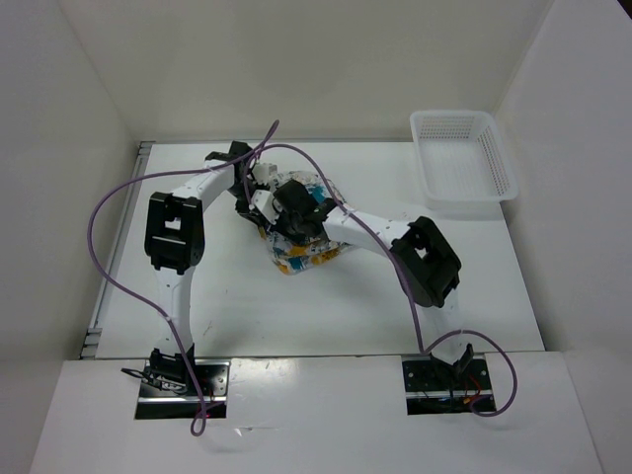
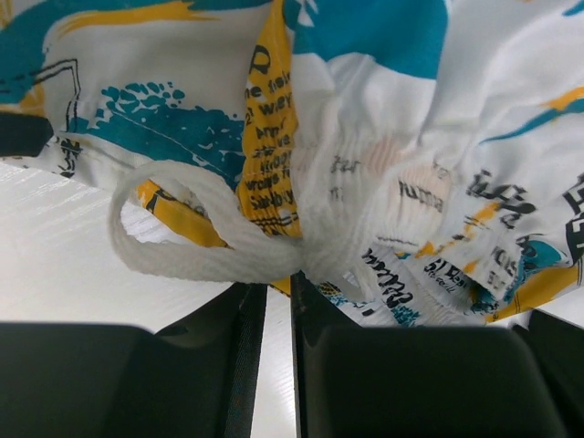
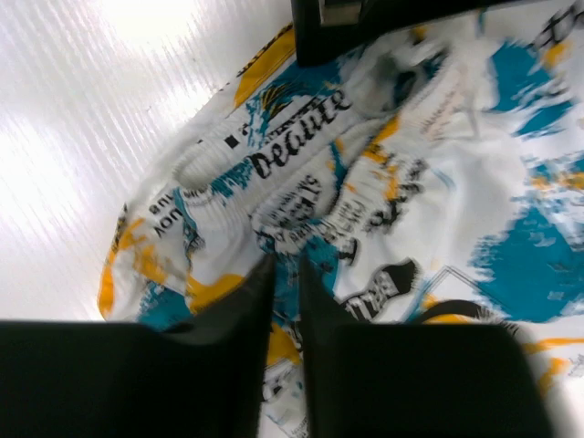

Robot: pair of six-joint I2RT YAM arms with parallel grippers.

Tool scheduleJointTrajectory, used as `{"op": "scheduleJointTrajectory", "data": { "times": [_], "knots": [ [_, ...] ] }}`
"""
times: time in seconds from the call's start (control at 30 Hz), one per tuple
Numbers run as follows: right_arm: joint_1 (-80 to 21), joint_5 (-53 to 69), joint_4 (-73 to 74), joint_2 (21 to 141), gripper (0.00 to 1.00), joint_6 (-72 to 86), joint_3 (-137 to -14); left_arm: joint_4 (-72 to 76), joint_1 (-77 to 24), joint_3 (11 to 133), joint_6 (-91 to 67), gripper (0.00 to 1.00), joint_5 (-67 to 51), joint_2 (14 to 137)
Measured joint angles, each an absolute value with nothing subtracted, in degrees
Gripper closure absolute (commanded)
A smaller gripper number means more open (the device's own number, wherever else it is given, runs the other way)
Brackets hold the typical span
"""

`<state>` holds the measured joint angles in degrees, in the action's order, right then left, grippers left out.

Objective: Fold and stack the shorts
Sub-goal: Fold the shorts

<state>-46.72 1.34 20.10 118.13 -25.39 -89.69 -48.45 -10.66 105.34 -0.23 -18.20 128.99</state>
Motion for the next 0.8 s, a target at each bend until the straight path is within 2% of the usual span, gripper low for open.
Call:
{"op": "scheduleJointTrajectory", "data": {
  "times": [0.03, 0.1, 0.17, 0.2, 0.3, 0.37, 0.47, 0.5, 0.57, 0.77, 0.8],
  "knots": [
    [-46.72, 1.39, 20.36, 117.43, 0.66, -25.08, -89.67, -48.47, -10.66, 105.38, -0.23, 0.77, -18.17, 129.03],
    [-46.72, 1.23, 20.29, 116.33, 0.57, -25.43, -89.58, -48.47, -10.68, 105.41, -0.23, 0.77, -18.17, 129.05],
    [-46.72, 0.89, 20.21, 115.85, 0.55, -25.78, -89.56, -48.47, -10.66, 105.41, -0.23, 0.77, -18.17, 129.10],
    [-46.72, 0.80, 20.14, 115.85, 0.49, -25.98, -89.56, -48.47, -10.66, 105.41, -0.23, 0.77, -18.17, 129.14],
    [-46.46, 0.58, 20.18, 115.85, 0.42, -26.39, -88.92, -48.47, -10.66, 105.41, -0.23, 0.77, -18.17, 129.25],
    [-46.44, 0.38, 20.18, 116.11, 0.41, -26.65, -88.75, -48.47, -10.68, 105.41, -0.23, 0.77, -18.17, 129.27],
    [-46.24, 0.45, 20.14, 117.05, 0.41, -26.92, -88.75, -48.47, -10.68, 105.41, -0.23, 0.77, -18.17, 129.27],
    [-46.19, 0.43, 20.14, 117.43, 0.44, -26.94, -88.75, -48.47, -10.66, 105.41, -0.23, 0.77, -18.17, 129.27],
    [-46.04, 0.45, 20.14, 118.45, 0.46, -26.94, -88.75, -48.47, -10.68, 105.41, -0.23, 0.77, -18.15, 129.27],
    [-45.82, -0.27, 19.97, 120.81, 0.65, -26.65, -88.75, -48.47, -10.66, 105.41, -0.23, 0.77, -18.17, 129.27],
    [-45.76, -0.51, 19.81, 121.01, 0.65, -26.65, -88.75, -48.47, -10.68, 105.41, -0.23, 0.77, -18.13, 129.27]
  ]
}}
